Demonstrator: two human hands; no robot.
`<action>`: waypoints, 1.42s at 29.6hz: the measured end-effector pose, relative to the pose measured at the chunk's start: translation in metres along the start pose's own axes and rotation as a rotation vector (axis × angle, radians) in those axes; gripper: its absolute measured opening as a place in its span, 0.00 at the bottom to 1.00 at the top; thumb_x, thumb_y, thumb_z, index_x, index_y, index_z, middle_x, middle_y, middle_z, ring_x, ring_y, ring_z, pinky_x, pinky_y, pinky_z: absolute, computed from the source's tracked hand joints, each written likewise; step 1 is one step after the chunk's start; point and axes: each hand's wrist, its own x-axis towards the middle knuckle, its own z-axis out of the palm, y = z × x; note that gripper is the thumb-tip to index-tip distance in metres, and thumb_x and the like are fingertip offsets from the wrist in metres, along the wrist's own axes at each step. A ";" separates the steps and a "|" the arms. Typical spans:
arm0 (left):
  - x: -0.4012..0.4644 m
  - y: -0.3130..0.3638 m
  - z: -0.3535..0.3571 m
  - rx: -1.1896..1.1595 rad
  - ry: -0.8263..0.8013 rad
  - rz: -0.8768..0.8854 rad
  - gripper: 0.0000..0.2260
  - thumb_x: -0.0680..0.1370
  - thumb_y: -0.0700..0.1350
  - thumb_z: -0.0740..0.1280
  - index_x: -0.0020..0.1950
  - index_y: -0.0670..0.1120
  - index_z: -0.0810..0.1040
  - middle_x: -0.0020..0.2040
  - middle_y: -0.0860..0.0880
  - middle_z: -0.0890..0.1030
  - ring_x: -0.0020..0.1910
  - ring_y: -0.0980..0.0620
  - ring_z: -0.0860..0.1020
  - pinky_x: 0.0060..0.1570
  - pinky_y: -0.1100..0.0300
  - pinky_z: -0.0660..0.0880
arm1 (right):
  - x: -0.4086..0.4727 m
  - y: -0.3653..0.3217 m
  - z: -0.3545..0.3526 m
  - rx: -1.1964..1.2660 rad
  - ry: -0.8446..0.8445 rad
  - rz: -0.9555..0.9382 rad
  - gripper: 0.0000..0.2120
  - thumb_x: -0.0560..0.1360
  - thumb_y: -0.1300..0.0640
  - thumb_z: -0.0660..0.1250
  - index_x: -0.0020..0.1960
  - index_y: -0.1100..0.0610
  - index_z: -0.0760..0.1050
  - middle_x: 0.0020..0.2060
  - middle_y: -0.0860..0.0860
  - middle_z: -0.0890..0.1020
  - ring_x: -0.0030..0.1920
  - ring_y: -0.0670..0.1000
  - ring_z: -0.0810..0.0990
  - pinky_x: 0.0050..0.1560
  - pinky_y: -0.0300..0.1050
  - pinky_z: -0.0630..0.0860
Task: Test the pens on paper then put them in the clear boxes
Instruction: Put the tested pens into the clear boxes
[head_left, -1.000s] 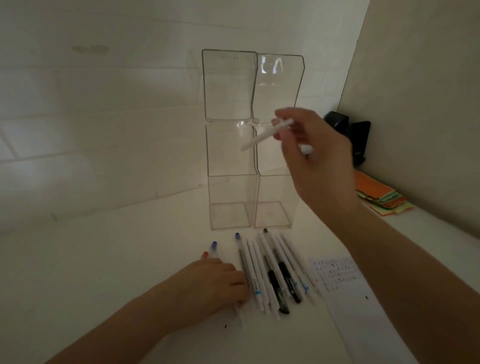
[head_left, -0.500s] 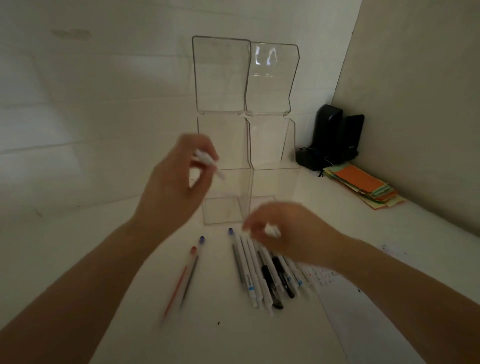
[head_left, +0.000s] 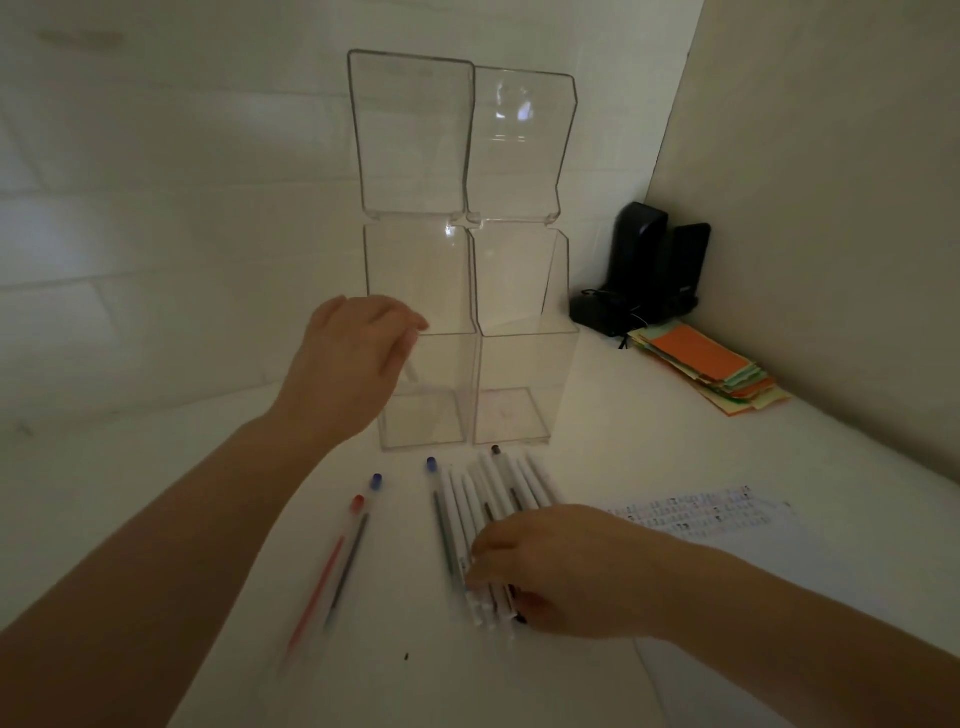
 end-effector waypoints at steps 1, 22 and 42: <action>-0.005 0.001 0.001 0.061 -0.024 0.025 0.16 0.78 0.49 0.52 0.57 0.45 0.76 0.56 0.45 0.78 0.55 0.43 0.74 0.59 0.44 0.65 | 0.000 0.000 0.000 -0.012 0.004 -0.014 0.19 0.73 0.60 0.62 0.64 0.54 0.71 0.60 0.52 0.74 0.58 0.57 0.75 0.52 0.53 0.76; -0.105 0.042 0.003 -0.174 -0.622 0.441 0.11 0.64 0.47 0.58 0.45 0.54 0.68 0.40 0.57 0.75 0.39 0.60 0.73 0.41 0.68 0.68 | -0.005 0.003 0.031 -0.468 0.336 -0.367 0.08 0.78 0.60 0.58 0.45 0.52 0.74 0.39 0.48 0.80 0.36 0.48 0.73 0.37 0.40 0.70; -0.097 0.037 0.009 -0.194 -0.608 0.520 0.05 0.70 0.42 0.59 0.43 0.52 0.68 0.45 0.53 0.75 0.39 0.57 0.71 0.37 0.65 0.69 | -0.008 0.026 -0.003 -0.052 0.610 0.032 0.08 0.76 0.59 0.58 0.55 0.54 0.68 0.44 0.51 0.82 0.41 0.47 0.76 0.38 0.39 0.74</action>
